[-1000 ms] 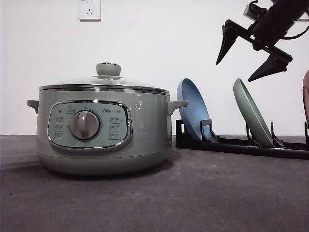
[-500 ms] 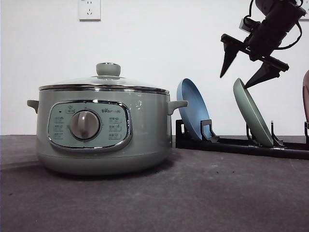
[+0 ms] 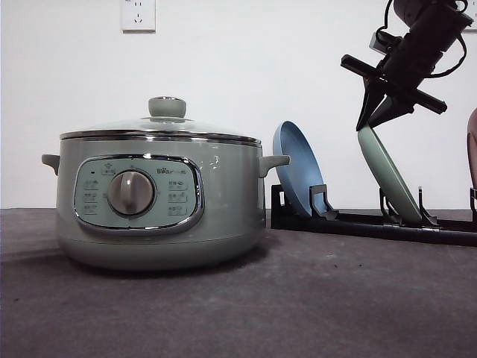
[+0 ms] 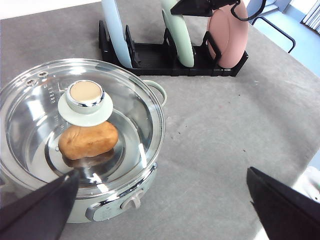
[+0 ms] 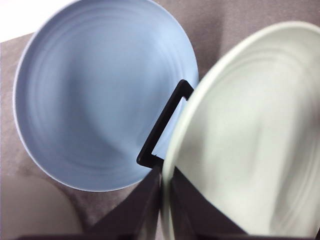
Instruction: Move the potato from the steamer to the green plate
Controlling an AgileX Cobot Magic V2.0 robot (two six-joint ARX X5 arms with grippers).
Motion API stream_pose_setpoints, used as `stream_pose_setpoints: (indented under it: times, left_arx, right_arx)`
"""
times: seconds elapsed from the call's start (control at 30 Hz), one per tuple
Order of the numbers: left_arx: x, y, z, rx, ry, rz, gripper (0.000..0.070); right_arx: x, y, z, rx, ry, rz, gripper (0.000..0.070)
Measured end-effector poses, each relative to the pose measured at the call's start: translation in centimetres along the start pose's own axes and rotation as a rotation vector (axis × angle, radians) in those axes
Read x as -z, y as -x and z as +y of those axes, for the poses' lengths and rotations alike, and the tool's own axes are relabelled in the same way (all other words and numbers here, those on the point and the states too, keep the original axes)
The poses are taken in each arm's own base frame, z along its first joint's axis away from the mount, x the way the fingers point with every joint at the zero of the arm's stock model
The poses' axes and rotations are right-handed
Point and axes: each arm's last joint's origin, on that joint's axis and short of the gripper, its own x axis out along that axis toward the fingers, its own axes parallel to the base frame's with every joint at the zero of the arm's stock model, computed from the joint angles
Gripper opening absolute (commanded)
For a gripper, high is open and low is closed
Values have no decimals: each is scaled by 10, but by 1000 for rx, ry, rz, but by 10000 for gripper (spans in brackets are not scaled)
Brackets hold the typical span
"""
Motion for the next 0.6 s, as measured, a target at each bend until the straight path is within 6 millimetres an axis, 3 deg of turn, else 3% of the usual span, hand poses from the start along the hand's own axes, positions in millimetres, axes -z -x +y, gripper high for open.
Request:
stream_pose_setpoints:
  times: [0.17, 0.33, 0.47, 0.6]
  left_arx:
    - [1, 0, 0, 0, 3, 6, 700]
    - [1, 0, 0, 0, 3, 6, 700]
    - [1, 0, 0, 0, 3, 6, 700]
    - [1, 0, 0, 0, 3, 6, 700]
  right_arx:
    - [-8, 7, 6, -16, -18, 1, 3]
    - [-26, 27, 19, -66, -32, -44, 3]
    - [-29, 52, 32, -85, -56, -73, 3]
    - [-30, 93, 48, -111, -37, -129, 3]
